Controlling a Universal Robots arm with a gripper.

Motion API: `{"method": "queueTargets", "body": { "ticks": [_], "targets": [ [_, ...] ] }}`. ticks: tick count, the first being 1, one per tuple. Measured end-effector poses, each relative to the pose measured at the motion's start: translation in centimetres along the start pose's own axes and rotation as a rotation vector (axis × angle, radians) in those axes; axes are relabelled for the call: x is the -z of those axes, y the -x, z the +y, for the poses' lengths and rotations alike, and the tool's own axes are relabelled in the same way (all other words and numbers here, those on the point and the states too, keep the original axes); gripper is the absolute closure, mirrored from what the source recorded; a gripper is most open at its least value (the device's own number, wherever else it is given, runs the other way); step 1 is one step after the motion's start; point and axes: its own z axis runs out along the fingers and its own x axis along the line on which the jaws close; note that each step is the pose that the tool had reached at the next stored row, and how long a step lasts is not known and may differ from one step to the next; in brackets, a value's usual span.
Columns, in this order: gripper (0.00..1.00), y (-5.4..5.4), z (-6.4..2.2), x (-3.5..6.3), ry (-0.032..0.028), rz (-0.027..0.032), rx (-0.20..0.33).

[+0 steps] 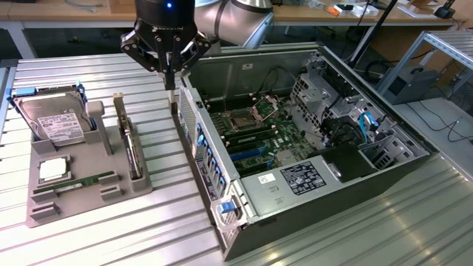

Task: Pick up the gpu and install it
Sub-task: 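Reach for the gpu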

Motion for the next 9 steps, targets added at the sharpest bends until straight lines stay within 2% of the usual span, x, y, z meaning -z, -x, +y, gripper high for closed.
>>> {"method": "queueTargets", "body": {
  "ticks": [9],
  "targets": [
    [0.89, -0.64, -0.05, 0.02, 0.0000, 0.0000, 0.000]
  ]
}}
